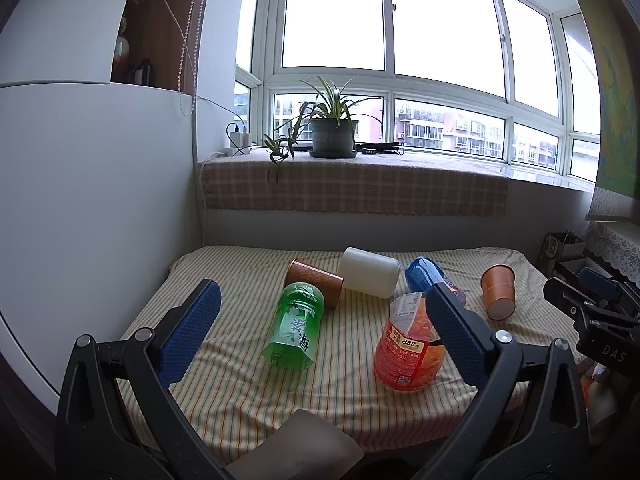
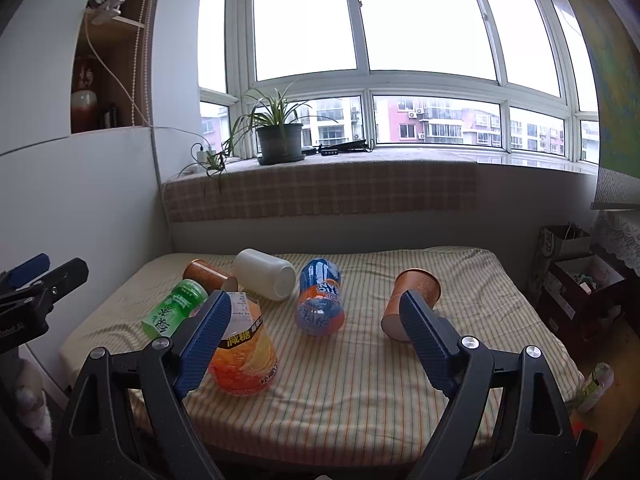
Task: Flip cup upright
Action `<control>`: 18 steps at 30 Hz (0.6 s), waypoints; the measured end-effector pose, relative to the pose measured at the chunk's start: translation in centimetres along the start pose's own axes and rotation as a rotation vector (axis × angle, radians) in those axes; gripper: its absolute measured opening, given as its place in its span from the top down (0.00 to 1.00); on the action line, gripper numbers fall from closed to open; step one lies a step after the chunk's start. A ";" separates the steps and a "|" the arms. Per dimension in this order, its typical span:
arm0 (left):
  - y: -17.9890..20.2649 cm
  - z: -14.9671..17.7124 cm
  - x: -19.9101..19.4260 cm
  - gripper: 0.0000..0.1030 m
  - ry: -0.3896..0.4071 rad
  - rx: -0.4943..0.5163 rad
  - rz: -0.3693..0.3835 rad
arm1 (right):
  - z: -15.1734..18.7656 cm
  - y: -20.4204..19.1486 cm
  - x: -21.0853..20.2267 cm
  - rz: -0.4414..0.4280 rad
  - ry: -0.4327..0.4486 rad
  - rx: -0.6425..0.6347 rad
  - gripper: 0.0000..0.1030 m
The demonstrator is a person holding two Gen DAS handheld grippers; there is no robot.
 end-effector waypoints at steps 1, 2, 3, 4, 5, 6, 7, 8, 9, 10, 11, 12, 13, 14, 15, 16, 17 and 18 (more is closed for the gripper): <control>0.0 0.0 0.1 0.00 -0.002 0.000 -0.001 | 0.0 0.0 0.0 -0.001 0.000 0.002 0.16; 0.0 0.0 0.1 0.00 -0.002 0.000 -0.001 | 0.0 0.0 0.0 0.000 0.000 0.002 0.16; 0.0 0.0 0.1 0.00 0.000 0.000 -0.001 | 0.0 0.1 0.0 0.001 0.000 0.001 0.16; 0.0 0.0 0.2 0.00 0.000 -0.001 -0.003 | 0.1 0.1 0.0 0.000 -0.001 0.003 0.16; 0.0 0.0 0.2 0.00 0.000 -0.002 -0.002 | 0.1 0.1 0.0 -0.002 -0.002 0.006 0.16; 0.1 0.1 0.3 0.00 -0.001 -0.001 -0.002 | 0.1 0.2 0.0 -0.004 -0.003 0.008 0.16; 0.0 0.1 0.3 0.00 -0.001 -0.002 -0.003 | 0.1 0.2 0.0 -0.005 -0.005 0.009 0.16; 0.1 0.1 0.3 0.00 -0.002 -0.002 -0.002 | 0.2 0.2 0.1 -0.007 -0.007 0.010 0.16; 0.1 0.1 0.3 0.00 -0.004 0.000 -0.001 | 0.2 0.1 0.1 -0.011 -0.008 0.010 0.16; 0.1 0.2 0.3 0.00 -0.005 0.002 -0.002 | 0.3 0.1 0.2 -0.014 -0.010 0.010 0.16; 0.1 0.2 0.4 0.00 -0.005 0.003 -0.002 | 0.3 0.0 0.2 -0.016 -0.011 0.008 0.16; 0.1 0.2 0.4 0.00 -0.005 0.004 -0.001 | 0.3 0.0 0.2 -0.019 -0.012 0.005 0.16; 0.2 0.2 0.4 0.00 -0.006 0.005 -0.001 | 0.3 -0.1 0.2 -0.021 -0.012 0.003 0.16; 0.1 0.2 0.4 0.00 -0.007 0.004 -0.003 | 0.3 -0.2 0.3 -0.021 -0.012 0.001 0.16; 0.1 0.2 0.4 0.00 -0.004 0.002 -0.003 | 0.3 -0.2 0.3 -0.020 -0.011 -0.001 0.16; 0.1 0.1 0.4 0.00 -0.005 0.001 -0.004 | 0.3 -0.3 0.2 -0.020 -0.010 -0.001 0.16; 0.1 0.2 0.4 0.00 -0.005 -0.001 -0.005 | 0.3 -0.3 0.2 -0.021 -0.010 -0.002 0.16; 0.2 0.2 0.5 0.00 -0.005 -0.002 -0.003 | 0.3 -0.3 0.2 -0.022 -0.011 -0.002 0.16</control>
Point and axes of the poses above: each gripper's, at about its wrist camera, not at the fingertips, and x roughly the way its jaws point, y to its right, z to its underside, the point moved 8 cm from there along x, roughly the way its jaws point, and after that the axes turned 8 degrees about -x, right-handed, at the moved point
